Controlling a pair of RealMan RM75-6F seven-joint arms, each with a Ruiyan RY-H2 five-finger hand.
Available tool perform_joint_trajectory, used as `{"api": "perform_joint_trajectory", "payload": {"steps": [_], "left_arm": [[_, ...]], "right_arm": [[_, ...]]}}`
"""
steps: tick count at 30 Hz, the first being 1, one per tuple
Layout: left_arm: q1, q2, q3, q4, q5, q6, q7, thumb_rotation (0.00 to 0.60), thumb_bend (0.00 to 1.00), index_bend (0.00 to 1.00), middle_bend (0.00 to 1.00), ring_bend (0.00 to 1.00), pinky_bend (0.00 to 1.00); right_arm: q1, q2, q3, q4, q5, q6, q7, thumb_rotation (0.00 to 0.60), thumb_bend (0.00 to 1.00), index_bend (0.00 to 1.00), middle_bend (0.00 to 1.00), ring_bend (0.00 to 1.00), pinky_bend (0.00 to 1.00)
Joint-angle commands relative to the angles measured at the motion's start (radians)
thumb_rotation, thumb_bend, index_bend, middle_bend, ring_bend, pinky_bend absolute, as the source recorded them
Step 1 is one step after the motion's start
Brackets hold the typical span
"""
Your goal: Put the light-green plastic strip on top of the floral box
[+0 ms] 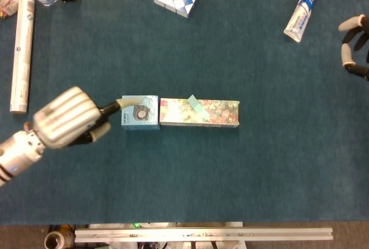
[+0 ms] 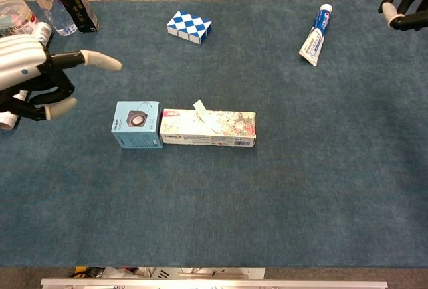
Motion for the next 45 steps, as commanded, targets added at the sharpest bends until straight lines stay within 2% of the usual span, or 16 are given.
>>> {"api": "perform_joint_trajectory", "payload": {"steps": [1,6,11,15,20,31,39,45], "left_arm": [[-0.044,-0.021,-0.006,-0.016,0.001,-0.052,0.030,0.600,0.72,0.06,0.86,0.92,0.96],[-0.101,-0.043,-0.006,-0.057,-0.018,-0.148,0.091,0.600,0.85,0.04,0.88,0.94,0.97],[-0.163,-0.053,-0.014,-0.105,-0.054,-0.251,0.131,0.600,0.87,0.04,0.89,0.96,0.99],[-0.213,-0.065,-0.029,-0.142,-0.106,-0.344,0.176,0.600,0.90,0.04,0.96,1.00,1.00],[-0.259,-0.076,-0.044,-0.180,-0.187,-0.453,0.233,0.600,0.99,0.04,1.00,1.00,1.00],[-0.345,-0.141,-0.101,-0.222,-0.415,-0.640,0.363,0.600,1.00,0.04,1.00,1.00,1.00],[-0.382,-0.213,-0.114,-0.201,-0.589,-0.693,0.547,0.600,1.00,0.05,1.00,1.00,1.00],[-0.410,-0.260,-0.095,-0.180,-0.716,-0.699,0.701,0.600,1.00,0.07,1.00,1.00,1.00]], "right_arm": [[0.003,-0.004,0.013,0.007,0.006,-0.010,-0.005,0.600,0.43,0.38,0.53,0.54,0.68],[0.008,-0.016,0.040,0.020,0.019,-0.017,-0.020,0.600,0.45,0.28,0.53,0.54,0.68],[0.022,-0.024,0.066,0.035,0.052,-0.043,-0.033,0.600,0.45,0.20,0.53,0.54,0.66],[0.034,-0.035,0.083,0.050,0.080,-0.065,-0.046,0.600,0.45,0.12,0.53,0.54,0.65],[0.041,-0.050,0.093,0.062,0.091,-0.079,-0.048,0.600,0.46,0.12,0.53,0.54,0.65],[0.046,-0.071,0.104,0.077,0.111,-0.101,-0.057,0.600,0.47,0.09,0.53,0.54,0.65],[0.038,-0.070,0.104,0.079,0.113,-0.106,-0.052,0.600,0.47,0.09,0.53,0.54,0.65],[0.033,-0.073,0.103,0.089,0.116,-0.116,-0.045,0.600,0.47,0.08,0.53,0.54,0.65]]}}
